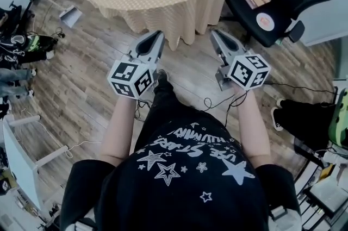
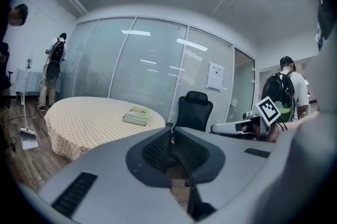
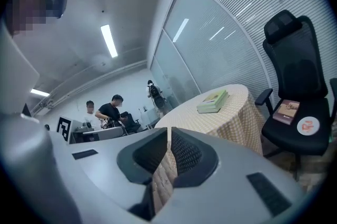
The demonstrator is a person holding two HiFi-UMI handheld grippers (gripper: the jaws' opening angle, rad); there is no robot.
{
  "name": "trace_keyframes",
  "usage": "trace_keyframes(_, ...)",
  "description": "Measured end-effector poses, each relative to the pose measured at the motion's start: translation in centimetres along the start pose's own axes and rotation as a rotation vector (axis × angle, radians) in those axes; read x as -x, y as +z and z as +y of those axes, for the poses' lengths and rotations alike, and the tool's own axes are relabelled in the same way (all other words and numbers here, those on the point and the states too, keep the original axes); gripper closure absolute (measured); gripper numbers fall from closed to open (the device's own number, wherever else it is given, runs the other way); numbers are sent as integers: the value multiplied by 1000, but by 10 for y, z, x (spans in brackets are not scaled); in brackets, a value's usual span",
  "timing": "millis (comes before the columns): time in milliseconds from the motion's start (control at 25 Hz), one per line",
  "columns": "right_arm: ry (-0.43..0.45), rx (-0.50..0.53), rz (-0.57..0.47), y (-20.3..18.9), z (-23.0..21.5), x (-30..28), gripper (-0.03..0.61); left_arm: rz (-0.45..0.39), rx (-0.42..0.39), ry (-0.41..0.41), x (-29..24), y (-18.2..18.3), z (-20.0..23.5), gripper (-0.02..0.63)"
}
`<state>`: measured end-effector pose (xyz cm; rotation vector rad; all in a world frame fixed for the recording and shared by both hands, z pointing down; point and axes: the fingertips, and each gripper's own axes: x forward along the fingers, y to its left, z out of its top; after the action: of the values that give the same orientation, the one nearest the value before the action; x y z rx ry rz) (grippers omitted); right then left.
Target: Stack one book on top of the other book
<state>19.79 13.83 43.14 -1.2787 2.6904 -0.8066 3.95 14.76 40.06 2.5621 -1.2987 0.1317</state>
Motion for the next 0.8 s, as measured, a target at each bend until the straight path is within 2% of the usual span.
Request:
trace_keyframes(240,-8,76,-13,-2,11,48,541,-15,-3,4,18,-7,-44,596)
trace_keyframes(400,-14,85,-9,-7,12,73,543,-20,-10,12,26,-13,-67,598)
trace_keyframes(800,8,124,8,-15,30,104,546,-20,10,54,51,-23,-86,601)
